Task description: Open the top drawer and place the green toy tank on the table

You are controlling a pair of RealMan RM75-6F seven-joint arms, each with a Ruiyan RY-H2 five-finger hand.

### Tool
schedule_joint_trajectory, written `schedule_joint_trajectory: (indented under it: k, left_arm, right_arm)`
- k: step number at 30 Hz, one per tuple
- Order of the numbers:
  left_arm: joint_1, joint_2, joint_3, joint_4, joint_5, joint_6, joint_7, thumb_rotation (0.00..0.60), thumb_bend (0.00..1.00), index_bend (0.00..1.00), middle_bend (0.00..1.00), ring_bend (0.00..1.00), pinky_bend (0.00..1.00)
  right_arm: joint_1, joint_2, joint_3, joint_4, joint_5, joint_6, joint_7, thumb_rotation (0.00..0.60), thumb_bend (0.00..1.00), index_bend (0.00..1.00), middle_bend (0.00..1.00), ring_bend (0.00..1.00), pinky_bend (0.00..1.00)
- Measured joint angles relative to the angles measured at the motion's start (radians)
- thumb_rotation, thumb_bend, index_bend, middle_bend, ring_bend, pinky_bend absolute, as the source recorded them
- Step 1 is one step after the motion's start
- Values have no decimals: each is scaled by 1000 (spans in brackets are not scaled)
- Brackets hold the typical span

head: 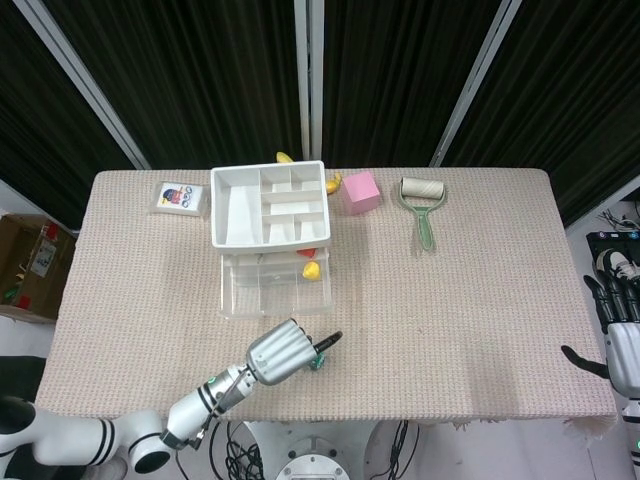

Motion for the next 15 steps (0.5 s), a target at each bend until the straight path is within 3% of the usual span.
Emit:
schedule_joint_trajectory:
  k: [5,9,12,14,15]
  left_arm:
    - [77,112,-33,-93,21,182,-103,600,61,271,751,864,1000]
    - [195,239,-70,-143,-9,375,-235,600,56,300,678,751,973]
    - [295,329,-86,-150,-82,464,-315,600,51,306,542,556,713]
    - [341,361,-89,-143,-144,479,-335,600,45,288,426,412,474]
    - [363,379,-88,-134,-190,478,-341,600,44,283,399,378,415]
  right_arm:
    - [3,4,-5,4,-12,-6,16,600,25,0,0,0,0]
    - [9,6,-9,13,-30,-10,45,600,26,0,0,0,0]
    - [15,6,-11,22,-46,-10,64,600,33,0,0,0,0]
    - [19,7,-13,29,-58,-11,82,600,43,0,0,0,0]
    - [21,7,-14,34,-64,-11,89,600,45,0,0,0,0]
